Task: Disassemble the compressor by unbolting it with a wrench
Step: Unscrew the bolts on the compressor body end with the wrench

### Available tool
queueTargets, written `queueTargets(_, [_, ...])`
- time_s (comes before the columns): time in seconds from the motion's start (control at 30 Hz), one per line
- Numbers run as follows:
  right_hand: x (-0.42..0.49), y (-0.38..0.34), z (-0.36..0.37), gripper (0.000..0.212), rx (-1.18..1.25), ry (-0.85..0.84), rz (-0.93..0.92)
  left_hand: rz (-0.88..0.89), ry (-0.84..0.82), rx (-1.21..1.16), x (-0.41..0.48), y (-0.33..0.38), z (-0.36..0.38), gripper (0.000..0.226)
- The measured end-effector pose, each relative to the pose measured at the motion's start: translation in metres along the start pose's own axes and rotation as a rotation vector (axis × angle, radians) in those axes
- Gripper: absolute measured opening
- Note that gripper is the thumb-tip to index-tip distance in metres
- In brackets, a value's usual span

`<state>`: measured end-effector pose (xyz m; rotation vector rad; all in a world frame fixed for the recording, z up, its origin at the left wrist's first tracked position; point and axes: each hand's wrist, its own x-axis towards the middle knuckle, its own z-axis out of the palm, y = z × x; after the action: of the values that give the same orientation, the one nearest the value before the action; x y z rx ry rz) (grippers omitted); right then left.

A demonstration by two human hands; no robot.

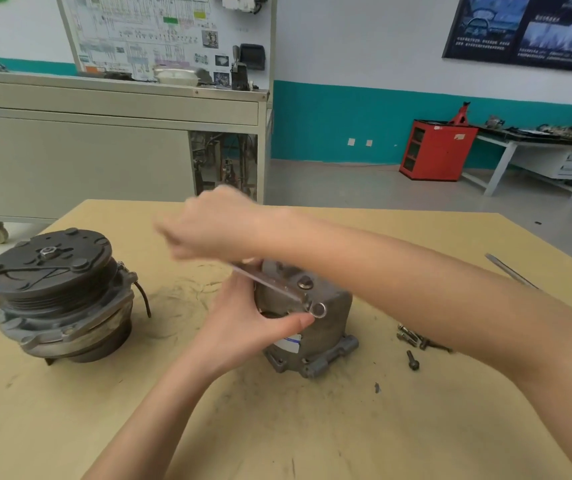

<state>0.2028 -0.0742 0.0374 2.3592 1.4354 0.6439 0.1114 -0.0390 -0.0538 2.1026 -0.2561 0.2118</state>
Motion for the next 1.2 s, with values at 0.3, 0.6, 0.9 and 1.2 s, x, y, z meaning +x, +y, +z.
queueTargets(0.3, [-0.056,0.097,-0.042,0.026,0.475,-0.006,0.508,-0.038,0.010,0.032,0.001,-0.001,0.002,0.111])
queueTargets(0.6, [-0.002,0.059,-0.039,0.014,0.297,-0.039,0.296,-0.123,0.043,-0.113,0.005,0.001,0.004,0.119])
queueTargets(0.9, [0.008,0.029,-0.015,0.012,0.361,0.033,0.154,-0.290,0.135,-0.079,0.026,0.024,0.015,0.089])
queueTargets(1.2, [0.012,0.012,0.010,0.029,0.122,0.001,0.117,-0.307,0.081,-0.118,0.022,0.025,0.007,0.090])
